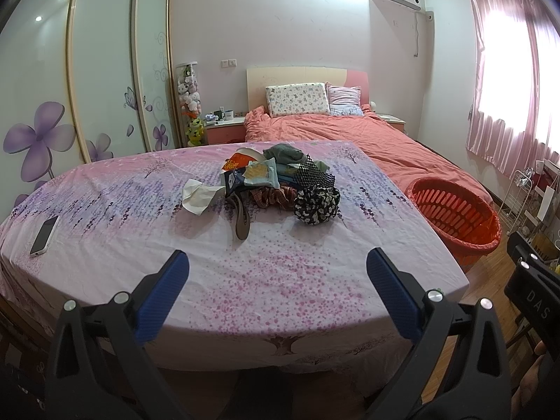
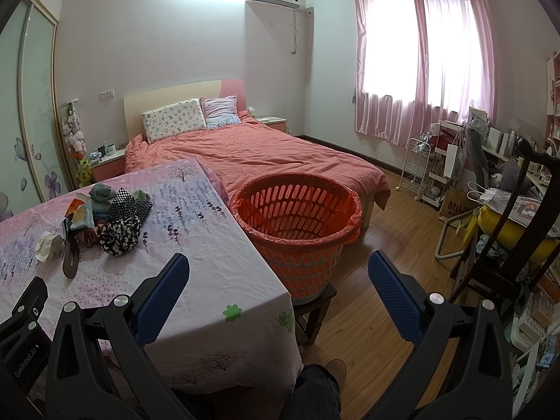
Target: Collect trash
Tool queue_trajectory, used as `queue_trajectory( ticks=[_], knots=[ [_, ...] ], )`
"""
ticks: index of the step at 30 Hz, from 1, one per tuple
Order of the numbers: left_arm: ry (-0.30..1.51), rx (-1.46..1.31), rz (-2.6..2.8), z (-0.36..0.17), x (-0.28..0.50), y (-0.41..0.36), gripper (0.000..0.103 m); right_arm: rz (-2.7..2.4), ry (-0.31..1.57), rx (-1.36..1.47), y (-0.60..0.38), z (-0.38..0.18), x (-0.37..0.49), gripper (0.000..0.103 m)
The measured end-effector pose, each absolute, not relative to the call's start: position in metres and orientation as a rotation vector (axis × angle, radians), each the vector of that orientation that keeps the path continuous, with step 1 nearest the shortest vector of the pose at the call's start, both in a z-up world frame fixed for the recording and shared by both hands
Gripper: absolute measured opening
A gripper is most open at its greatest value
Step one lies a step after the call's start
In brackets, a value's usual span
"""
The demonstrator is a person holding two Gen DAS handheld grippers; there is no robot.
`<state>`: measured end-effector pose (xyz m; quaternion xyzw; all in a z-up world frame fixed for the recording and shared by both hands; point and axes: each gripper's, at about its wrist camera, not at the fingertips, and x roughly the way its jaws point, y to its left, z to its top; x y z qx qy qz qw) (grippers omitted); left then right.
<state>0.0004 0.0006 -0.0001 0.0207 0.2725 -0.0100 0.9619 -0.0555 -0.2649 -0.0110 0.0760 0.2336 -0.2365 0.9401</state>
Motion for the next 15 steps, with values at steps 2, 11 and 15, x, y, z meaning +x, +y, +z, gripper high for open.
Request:
queue_trajectory(
  ticks=[2, 11, 15],
  knots=[
    [0.552, 0.042, -0.021, -0.0001, 0.0005, 0.0006, 0.099, -0.484, 0.477, 0.155, -0.2648, -0.0114, -0.0556, 0.101],
    [0.553, 0.042, -0.021, -0.0002, 0.0005, 0.0006, 0.099, -0.483, 0.477, 0.155, -0.2645, -0.0134, -0.0561, 0.101],
    [0.553, 0.042, -0.021, -0.0002, 0.0005, 0.0006, 0.099, -0.483, 0.478, 0.154, -0.2644, -0.0141, -0.0563, 0.101]
  ],
)
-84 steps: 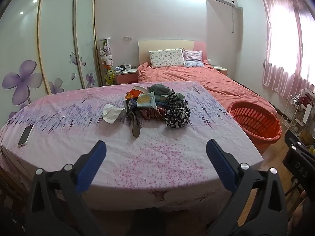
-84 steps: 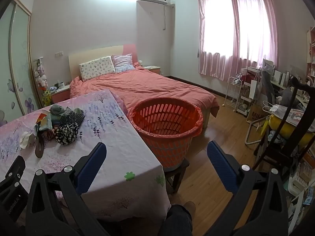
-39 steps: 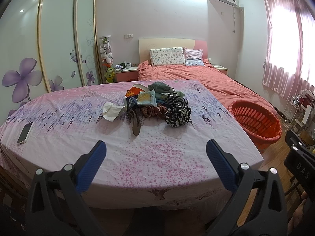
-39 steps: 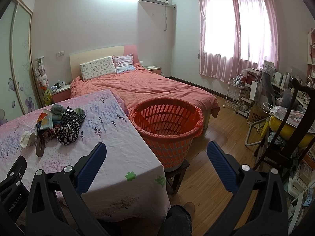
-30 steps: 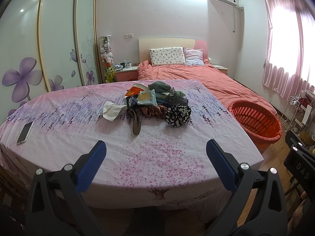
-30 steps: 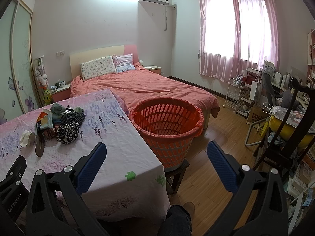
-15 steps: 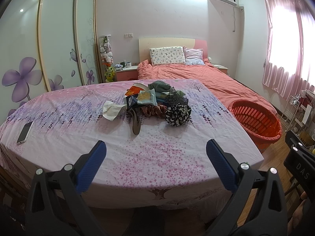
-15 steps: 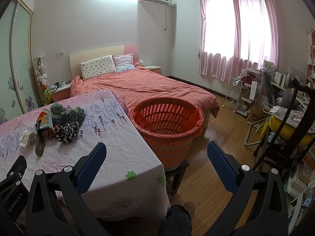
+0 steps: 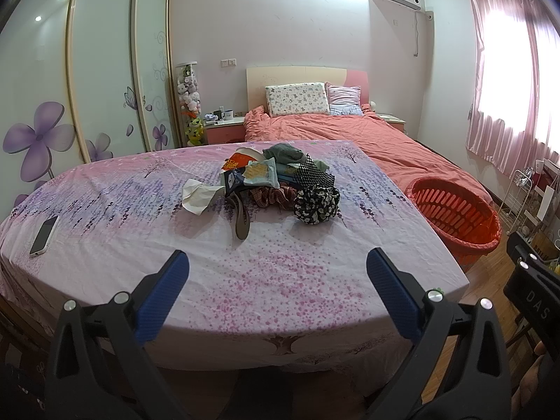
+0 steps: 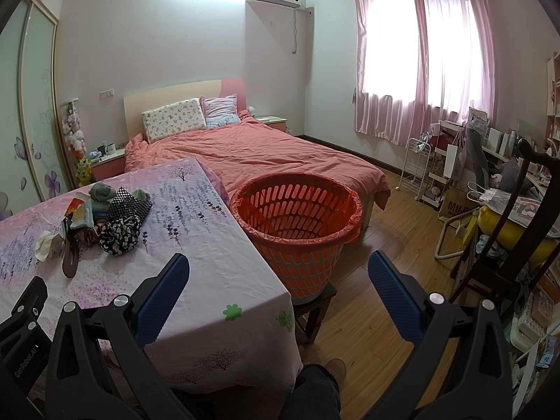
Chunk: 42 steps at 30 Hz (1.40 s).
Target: Collect trash
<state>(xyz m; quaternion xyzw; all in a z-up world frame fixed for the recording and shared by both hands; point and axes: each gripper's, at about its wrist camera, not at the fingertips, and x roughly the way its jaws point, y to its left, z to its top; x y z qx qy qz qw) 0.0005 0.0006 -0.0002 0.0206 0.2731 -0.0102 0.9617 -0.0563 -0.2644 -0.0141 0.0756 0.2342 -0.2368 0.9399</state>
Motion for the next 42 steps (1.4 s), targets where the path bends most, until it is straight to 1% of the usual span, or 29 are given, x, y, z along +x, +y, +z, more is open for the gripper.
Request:
queue_trajectory(
  ticks=[14, 15, 18, 28, 33, 35, 38, 42],
  knots=[
    [0.565, 0.031, -0.007, -0.005, 0.008, 0.005, 0.099, -0.472, 0.471, 0.153, -0.265, -0.017, -0.056, 0.101],
    [0.566, 0.025, 0.0, -0.004, 0.011, 0.01, 0.099, -0.468, 0.468, 0.152, -0.262, -0.009, -0.051, 0.101],
    [0.581, 0.006, 0.03, -0.01, 0.023, 0.021, 0.099, -0.441, 0.463, 0.141, -0.262, -0.015, -0.046, 0.101],
    [0.637, -0.057, 0.184, -0.023, 0.092, 0.106, 0.099, -0.291, 0.525, 0.144, -0.242, -0.025, 0.009, 0.101],
    [0.675, -0.079, 0.172, -0.025, 0.142, 0.139, 0.095, -0.164, 0.547, 0.164, -0.226, -0.026, 0.051, 0.085],
    [0.691, -0.077, 0.153, -0.028, 0.16, 0.144, 0.095, -0.123, 0.558, 0.166, -0.219, -0.028, 0.067, 0.08],
    [0.726, -0.079, 0.144, -0.035, 0.186, 0.151, 0.094, -0.054, 0.603, 0.187, -0.209, -0.036, 0.097, 0.077],
    [0.764, -0.116, 0.126, -0.044, 0.212, 0.158, 0.094, -0.003, 0.663, 0.213, -0.194, -0.05, 0.131, 0.077]
  ],
)
